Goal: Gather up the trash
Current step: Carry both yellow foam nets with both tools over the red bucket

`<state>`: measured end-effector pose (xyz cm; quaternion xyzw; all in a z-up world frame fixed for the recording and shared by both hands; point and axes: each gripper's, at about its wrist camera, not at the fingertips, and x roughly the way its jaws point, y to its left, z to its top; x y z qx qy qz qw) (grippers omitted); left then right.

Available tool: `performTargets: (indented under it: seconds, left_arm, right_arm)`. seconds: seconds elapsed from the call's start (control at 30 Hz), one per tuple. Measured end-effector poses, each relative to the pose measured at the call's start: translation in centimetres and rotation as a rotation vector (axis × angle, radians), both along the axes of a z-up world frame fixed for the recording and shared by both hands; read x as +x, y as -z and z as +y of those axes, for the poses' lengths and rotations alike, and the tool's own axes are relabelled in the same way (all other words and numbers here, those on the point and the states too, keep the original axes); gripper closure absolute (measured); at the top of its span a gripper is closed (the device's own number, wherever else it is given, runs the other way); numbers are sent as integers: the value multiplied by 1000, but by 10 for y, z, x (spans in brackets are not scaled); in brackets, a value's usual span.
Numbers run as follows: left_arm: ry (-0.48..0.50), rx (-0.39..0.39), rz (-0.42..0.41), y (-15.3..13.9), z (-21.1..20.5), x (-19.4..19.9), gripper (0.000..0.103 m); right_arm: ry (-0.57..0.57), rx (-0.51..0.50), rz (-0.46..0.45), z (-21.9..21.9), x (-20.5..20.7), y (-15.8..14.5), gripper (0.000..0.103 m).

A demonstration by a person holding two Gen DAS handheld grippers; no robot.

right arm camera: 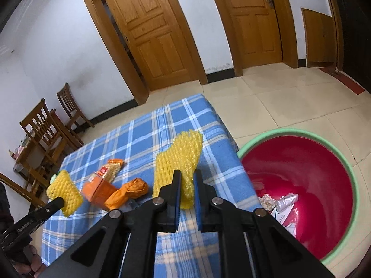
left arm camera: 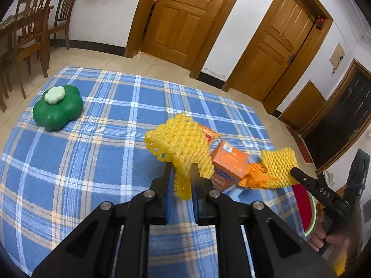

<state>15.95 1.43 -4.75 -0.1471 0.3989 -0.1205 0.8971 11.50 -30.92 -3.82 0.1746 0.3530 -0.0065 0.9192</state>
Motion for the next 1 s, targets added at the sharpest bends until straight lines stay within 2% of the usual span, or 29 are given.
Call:
performTargets:
  seconds: [0.5, 1.0]
  left_arm:
    - [98, -35, -22, -22, -30, -29, 90]
    - [244, -43, -10, -34, -87, -45, 90]
  right_arm:
    - [66, 38, -70, -24, -63, -23, 91]
    - [188, 61, -93, -74, -105, -24, 91]
